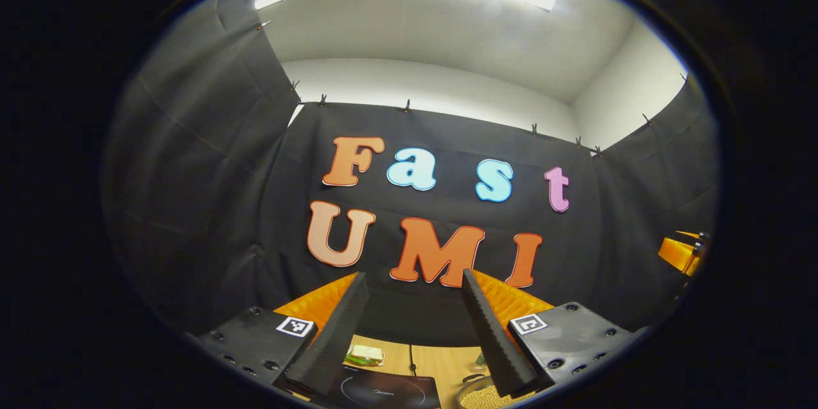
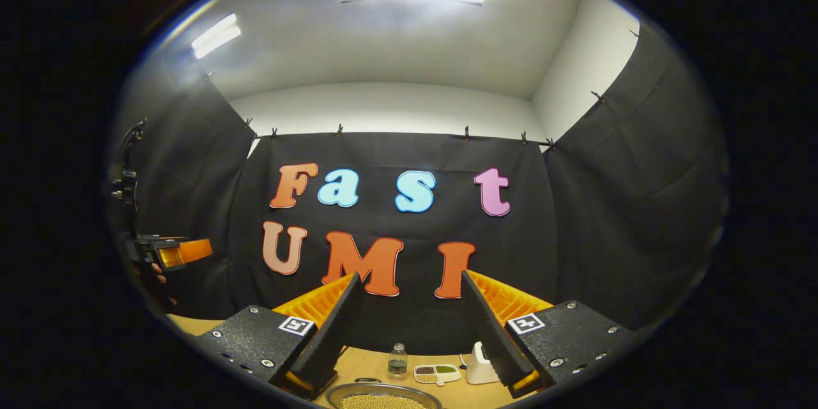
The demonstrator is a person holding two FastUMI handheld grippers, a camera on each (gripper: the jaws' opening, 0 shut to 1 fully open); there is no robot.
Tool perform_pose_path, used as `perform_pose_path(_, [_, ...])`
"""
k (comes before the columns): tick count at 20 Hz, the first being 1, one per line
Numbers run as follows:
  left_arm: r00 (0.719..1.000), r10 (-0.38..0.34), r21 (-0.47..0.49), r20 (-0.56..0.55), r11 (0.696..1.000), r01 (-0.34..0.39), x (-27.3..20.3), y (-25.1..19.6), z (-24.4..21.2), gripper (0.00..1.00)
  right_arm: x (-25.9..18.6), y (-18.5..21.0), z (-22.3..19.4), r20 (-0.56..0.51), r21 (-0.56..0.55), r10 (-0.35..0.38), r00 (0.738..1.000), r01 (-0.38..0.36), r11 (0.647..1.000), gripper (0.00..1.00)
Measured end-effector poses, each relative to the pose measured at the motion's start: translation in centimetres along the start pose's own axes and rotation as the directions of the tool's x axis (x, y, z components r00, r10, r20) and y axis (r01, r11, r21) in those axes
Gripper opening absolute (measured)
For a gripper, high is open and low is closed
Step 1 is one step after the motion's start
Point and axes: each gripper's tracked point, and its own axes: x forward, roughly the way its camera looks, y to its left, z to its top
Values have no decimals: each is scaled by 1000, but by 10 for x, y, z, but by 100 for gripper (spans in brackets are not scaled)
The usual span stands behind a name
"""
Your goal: First push the handle of the pot to place it horizontally, then grasp the pot with both hands and set it on the induction cooktop.
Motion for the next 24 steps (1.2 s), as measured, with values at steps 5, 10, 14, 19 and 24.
perform_pose_path(5, [1000,-12,9,-17,1000,12,7,-6,-18,99,2,6,-34,-66,4,36,997,-36,999,95])
perform_pose_path(10, [999,-7,23,-51,1000,9,18,-9,-37,96,1,-3,-74,-169,19,42,985,-39,999,93])
perform_pose_path(14, [998,-7,27,-68,1000,9,26,-5,-47,96,-5,-2,-127,-284,24,53,957,-48,999,93])
perform_pose_path(19, [997,3,36,-77,999,-1,33,-2,-55,96,-16,-1,-200,-458,62,64,887,-40,997,76])
perform_pose_path(24, [992,-15,59,-123,998,23,35,-7,-70,96,-50,9,-286,-666,116,105,738,-37,993,57])
